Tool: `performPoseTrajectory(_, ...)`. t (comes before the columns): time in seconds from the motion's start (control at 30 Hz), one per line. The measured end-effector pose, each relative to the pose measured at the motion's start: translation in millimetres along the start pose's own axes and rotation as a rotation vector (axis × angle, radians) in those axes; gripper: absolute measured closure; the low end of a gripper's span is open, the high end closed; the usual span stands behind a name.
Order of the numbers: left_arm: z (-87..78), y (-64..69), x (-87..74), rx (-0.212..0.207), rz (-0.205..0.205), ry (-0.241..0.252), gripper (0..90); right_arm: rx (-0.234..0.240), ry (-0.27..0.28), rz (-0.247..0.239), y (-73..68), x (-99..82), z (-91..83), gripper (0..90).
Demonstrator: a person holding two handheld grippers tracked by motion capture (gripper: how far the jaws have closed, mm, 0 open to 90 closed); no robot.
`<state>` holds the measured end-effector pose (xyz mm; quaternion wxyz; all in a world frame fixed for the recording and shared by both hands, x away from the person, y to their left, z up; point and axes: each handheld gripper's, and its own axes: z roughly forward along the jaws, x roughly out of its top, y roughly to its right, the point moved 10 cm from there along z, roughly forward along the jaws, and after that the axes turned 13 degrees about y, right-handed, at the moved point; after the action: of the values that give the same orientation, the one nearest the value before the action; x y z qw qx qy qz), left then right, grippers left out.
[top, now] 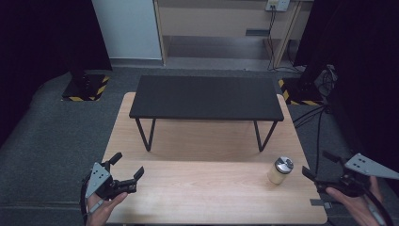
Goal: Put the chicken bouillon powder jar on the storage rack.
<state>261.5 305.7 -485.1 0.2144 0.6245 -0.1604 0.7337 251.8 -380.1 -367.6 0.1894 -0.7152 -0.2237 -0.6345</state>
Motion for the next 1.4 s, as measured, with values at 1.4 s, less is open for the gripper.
performPoseTrajectory(1.4, 1.7, -1.7, -3.3, 0.002, -0.009, -0.017, 0.7, 0.058, -0.155, -0.022, 16.2, -96.9, 84.9, 34.5)
